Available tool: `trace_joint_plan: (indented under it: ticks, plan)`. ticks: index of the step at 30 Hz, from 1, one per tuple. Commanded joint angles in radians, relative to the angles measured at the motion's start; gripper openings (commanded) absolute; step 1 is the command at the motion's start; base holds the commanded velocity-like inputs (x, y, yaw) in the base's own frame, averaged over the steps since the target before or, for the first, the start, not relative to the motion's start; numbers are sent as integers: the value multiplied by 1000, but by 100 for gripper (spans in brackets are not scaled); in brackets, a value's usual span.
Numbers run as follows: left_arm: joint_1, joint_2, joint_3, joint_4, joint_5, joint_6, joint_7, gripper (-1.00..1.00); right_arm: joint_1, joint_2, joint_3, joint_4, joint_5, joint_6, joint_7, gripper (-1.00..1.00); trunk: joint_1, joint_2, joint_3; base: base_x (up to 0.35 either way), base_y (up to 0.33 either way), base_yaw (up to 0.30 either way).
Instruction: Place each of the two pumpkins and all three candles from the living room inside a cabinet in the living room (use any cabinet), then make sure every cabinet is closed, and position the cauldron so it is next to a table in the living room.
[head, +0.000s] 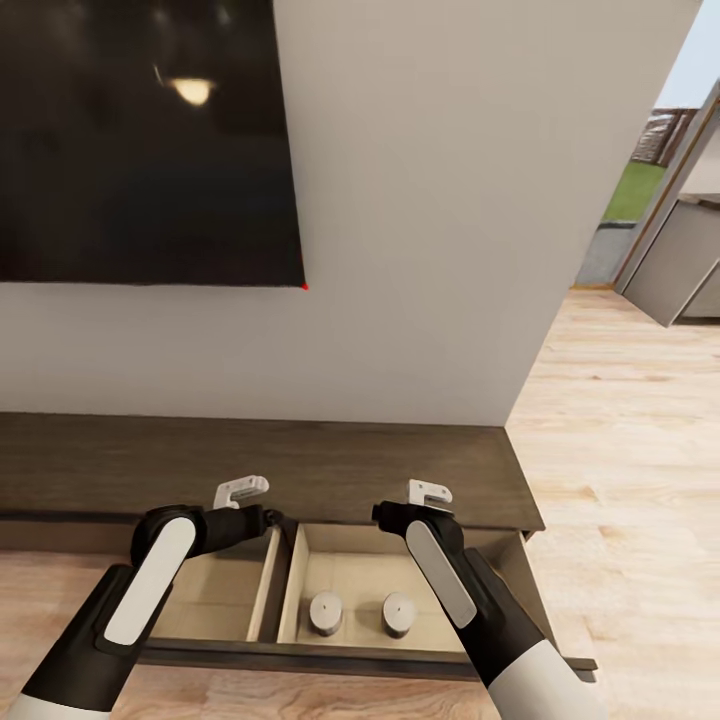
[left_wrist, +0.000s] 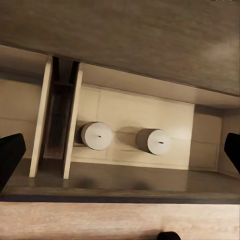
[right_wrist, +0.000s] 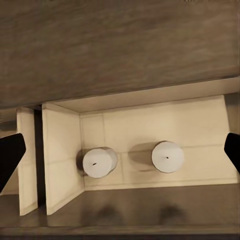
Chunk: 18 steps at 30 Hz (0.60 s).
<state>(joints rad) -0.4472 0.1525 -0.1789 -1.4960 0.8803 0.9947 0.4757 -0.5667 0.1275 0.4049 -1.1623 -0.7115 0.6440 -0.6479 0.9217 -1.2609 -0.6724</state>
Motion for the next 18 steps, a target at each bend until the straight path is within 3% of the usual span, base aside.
trace_joint_plan:
  ticks: [1,18]
  plan:
    - [-1,4,-1,0,10,1,10,100,-1,0,1,-1,-9,0,-10,100,-4,7,3,0,0,0]
    - [-1,20,0,9,9,1,12,100,-1,1,2,1,-9,-5,-12,100,-69,126,83,0,0,0]
